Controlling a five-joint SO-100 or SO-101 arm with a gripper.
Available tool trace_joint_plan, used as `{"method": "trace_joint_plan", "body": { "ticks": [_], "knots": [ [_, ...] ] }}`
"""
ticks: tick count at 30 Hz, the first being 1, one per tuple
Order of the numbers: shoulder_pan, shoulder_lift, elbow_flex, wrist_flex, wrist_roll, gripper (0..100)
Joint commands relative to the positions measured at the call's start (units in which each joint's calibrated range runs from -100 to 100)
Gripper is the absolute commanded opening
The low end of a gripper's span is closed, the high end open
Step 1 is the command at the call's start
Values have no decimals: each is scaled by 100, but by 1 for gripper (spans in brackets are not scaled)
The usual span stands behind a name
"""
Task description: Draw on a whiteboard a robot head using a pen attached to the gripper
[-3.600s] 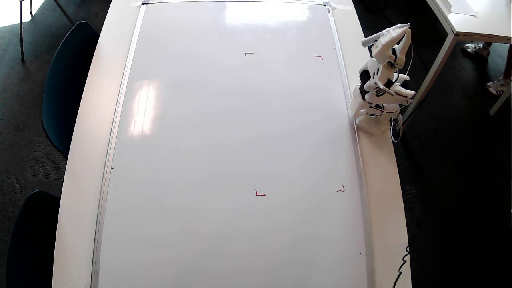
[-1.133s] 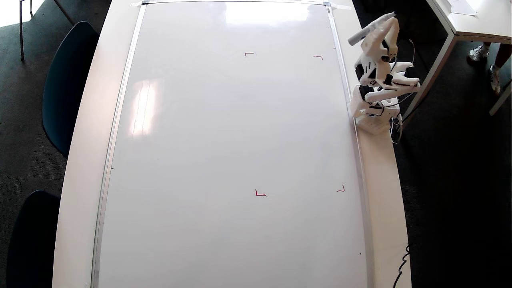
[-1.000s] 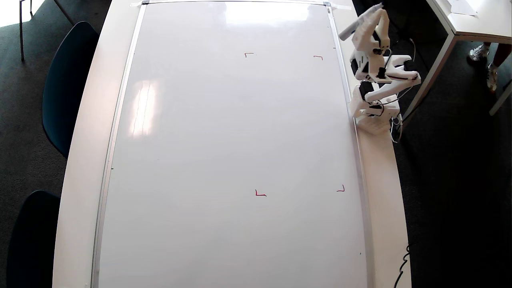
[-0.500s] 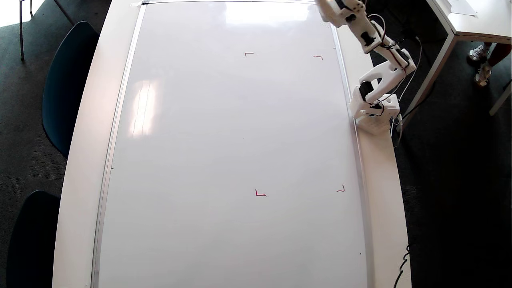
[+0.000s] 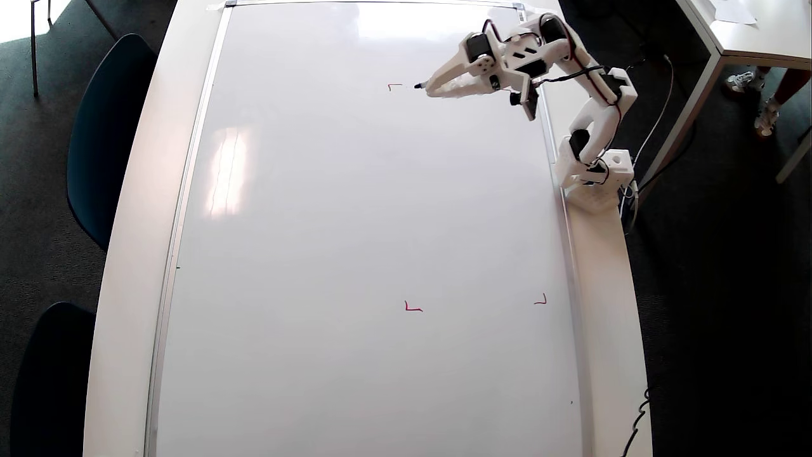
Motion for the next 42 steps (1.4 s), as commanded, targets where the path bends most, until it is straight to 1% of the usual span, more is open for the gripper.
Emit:
{"method": "trace_joint_plan", "body": {
  "ticks": [1,4,8,15,22,26,31,42],
  "knots": [
    [-322,813,-711,697,6,1],
    [-713,1470,-1002,958,11,1],
    [-1023,2187,-1047,958,17,1],
    [-1192,3181,-1174,1001,17,1],
    [-1347,4386,-2682,1410,17,1],
    [-1532,4985,-3172,1470,-21,1],
    [-1731,5406,-3336,1470,-26,1],
    [-1974,5684,-3227,1444,-31,1]
  ]
}}
